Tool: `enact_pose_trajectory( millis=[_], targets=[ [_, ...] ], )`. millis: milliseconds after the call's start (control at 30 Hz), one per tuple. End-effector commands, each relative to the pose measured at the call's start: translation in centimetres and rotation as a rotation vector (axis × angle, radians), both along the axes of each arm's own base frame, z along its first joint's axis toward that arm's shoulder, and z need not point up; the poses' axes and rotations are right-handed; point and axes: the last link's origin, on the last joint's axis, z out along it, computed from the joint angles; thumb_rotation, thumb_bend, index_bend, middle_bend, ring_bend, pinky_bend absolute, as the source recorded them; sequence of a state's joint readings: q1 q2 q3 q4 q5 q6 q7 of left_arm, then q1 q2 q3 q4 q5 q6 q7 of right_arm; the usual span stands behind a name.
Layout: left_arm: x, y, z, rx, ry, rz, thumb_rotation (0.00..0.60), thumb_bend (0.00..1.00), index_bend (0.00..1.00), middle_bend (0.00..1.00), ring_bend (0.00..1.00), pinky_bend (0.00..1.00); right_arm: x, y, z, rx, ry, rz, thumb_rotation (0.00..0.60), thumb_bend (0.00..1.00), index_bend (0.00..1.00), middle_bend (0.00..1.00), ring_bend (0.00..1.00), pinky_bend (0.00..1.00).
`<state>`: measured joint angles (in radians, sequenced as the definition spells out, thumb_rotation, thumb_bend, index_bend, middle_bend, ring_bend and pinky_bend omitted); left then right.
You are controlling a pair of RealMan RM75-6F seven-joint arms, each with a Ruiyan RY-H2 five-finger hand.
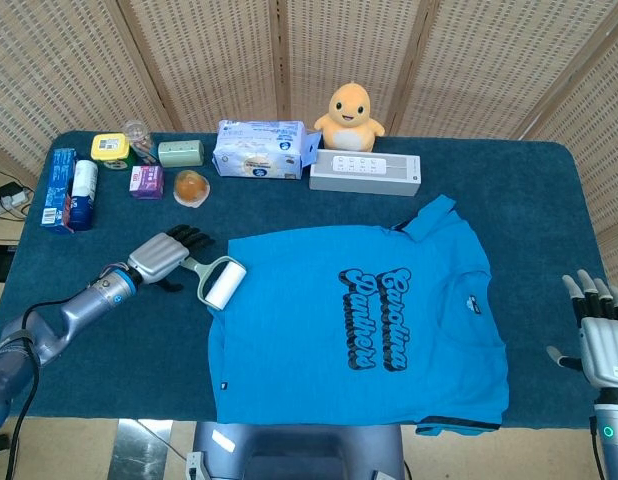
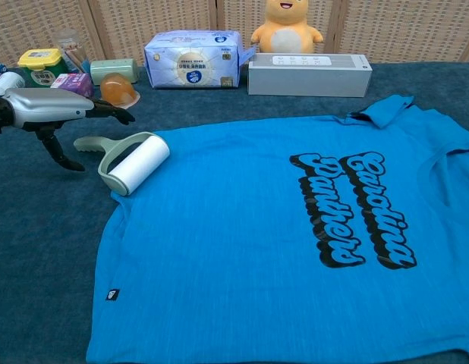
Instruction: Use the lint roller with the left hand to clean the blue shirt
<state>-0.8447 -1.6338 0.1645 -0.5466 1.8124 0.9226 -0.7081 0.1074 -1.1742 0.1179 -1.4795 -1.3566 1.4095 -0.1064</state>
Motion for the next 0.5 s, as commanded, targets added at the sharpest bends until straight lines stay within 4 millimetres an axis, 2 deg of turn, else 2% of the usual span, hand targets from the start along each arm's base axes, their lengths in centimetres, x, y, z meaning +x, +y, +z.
enact_pose_trajectory(
  millis=[33,133,267,400,500],
  targets=[
    [0.6,0.1,-0.7,0.022,0.014,-0.023,0.6,0.25,0.02,0.21,0.08,0.15,0.0,0.0,0.0,0.0,0.0,0.0,0.6,0.0,0.01,0.0,0.0,0.0],
    [1.5,-0.2,-1.6,0.037,0.01,-0.057,0.6,0.26,0.07,0.27,0.12,0.17,0.0,0.0,0.0,0.001,0.0,0.0,0.6,0.0,0.02,0.0,0.0,0.0],
    [1.9,-0.3,-2.2,0.082,0.041,-0.065,0.6,0.26,0.13,0.34,0.16,0.23,-0.1,0.0,-0.1,0.002,0.001,-0.001,0.6,0.0,0.02,0.0,0.0,0.0],
    [2.4,-0.4,-2.7,0.118,0.066,-0.074,0.6,0.26,0.16,0.37,0.19,0.26,-0.1,0.0,-0.1,0.004,0.002,-0.002,0.6,0.0,0.02,0.0,0.0,0.0],
    [3.0,-0.6,-3.2,0.148,0.071,-0.082,0.6,0.26,0.21,0.43,0.24,0.3,-0.1,0.0,-0.1,0.006,0.002,-0.001,0.6,0.0,0.02,0.0,0.0,0.0]
  ],
)
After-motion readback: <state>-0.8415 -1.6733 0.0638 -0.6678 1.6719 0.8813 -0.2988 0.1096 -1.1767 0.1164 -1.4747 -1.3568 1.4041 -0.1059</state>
